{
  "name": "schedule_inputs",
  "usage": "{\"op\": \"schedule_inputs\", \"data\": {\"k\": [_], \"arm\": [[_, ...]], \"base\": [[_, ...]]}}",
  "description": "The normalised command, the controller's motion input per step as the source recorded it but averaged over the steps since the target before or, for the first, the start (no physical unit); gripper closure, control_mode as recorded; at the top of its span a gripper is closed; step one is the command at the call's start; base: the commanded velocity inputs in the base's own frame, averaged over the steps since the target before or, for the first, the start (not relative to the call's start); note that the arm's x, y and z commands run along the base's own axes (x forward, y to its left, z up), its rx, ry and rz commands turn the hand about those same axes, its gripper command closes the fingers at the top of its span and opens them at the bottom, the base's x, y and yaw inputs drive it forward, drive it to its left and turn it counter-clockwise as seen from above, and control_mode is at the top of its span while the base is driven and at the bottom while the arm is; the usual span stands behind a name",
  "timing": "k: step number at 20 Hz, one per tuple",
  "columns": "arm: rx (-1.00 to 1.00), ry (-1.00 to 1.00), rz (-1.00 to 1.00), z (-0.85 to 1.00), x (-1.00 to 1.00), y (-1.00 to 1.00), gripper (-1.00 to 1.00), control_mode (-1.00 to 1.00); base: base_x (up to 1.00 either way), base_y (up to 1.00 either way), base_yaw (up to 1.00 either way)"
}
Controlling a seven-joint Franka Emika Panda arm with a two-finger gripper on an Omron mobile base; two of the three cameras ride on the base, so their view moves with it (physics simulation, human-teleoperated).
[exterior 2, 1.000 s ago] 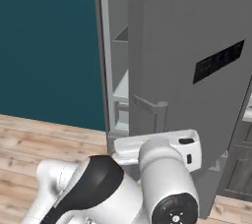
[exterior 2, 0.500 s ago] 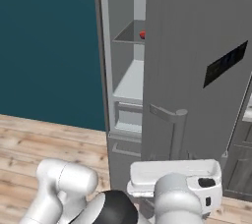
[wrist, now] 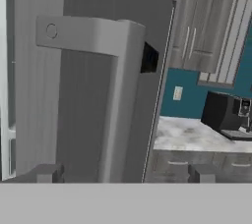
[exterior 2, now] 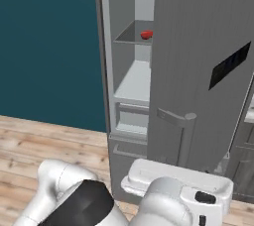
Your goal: Open the fridge, remove the apple, tomato, and steak, and place them on any counter.
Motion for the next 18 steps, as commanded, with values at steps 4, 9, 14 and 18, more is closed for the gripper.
{"op": "schedule_inputs", "data": {"k": [4, 9, 14, 18], "arm": [[-0.03, -0.08, 0.00, 0.00, -1.00, 0.00, -1.00, -1.00], [-0.01, 0.01, 0.00, 0.73, -0.70, 0.47, -1.00, -1.00], [-0.08, 0.11, 0.00, 0.90, -0.01, 0.97, -1.00, -1.00], [-0.14, 0.11, 0.00, 0.62, 0.00, 1.00, -1.00, -1.00]], "base": [[0.00, 0.00, 0.00], [0.00, 0.00, 0.00], [0.00, 0.00, 0.00], [0.00, 0.00, 0.00]]}}
